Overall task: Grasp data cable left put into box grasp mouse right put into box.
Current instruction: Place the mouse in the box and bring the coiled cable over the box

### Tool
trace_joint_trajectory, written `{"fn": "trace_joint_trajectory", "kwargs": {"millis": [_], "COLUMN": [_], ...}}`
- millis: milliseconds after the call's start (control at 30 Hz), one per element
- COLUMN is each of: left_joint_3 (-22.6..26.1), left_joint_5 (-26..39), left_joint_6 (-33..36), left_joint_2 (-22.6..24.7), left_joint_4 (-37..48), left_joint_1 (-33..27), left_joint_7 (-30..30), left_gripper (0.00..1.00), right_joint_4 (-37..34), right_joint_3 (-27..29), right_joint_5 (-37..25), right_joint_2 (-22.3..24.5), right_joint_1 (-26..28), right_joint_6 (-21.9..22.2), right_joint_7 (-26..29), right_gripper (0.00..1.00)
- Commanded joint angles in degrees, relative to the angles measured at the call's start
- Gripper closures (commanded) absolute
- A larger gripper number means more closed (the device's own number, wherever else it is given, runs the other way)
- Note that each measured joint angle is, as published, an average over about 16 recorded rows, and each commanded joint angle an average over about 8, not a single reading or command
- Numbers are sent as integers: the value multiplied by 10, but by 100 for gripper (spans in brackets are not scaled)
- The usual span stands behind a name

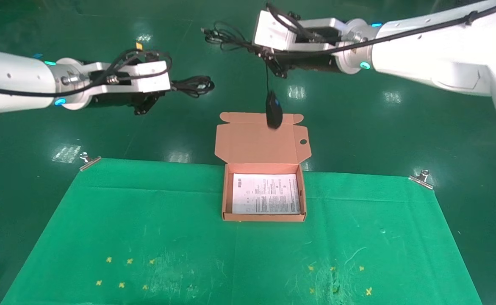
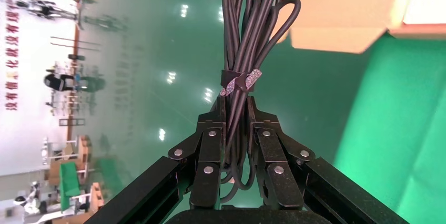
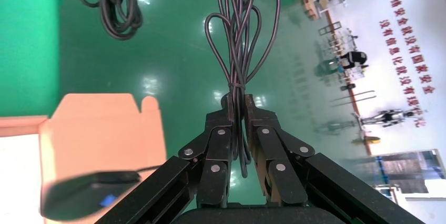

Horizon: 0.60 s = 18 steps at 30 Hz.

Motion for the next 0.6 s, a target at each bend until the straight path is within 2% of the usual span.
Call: {"fn": "trace_joint_trajectory", "kwargs": {"millis": [33, 267, 600], "left_joint_3": [4, 17, 29], "left_joint_5": [6, 39, 87], "left_joint_6": [6, 33, 83], "left_joint_2": [-2, -18, -53], "left_joint_4": [-5, -29, -68], "left_joint_1": [5, 22, 35], "left_joint_7": [-5, -46, -111], "left_gripper": [100, 100, 100], "right_joint_4": [-4, -5, -3], "right_joint_3": [-3, -22, -81], "right_joint_5": [-1, 1, 18], "right_joint_2": [1, -8, -17], "right_joint_1": [-5, -30, -68], "right_joint_6": [-1, -4, 22], "right_joint_7": [0, 4, 23], "right_gripper": [100, 100, 100]}}
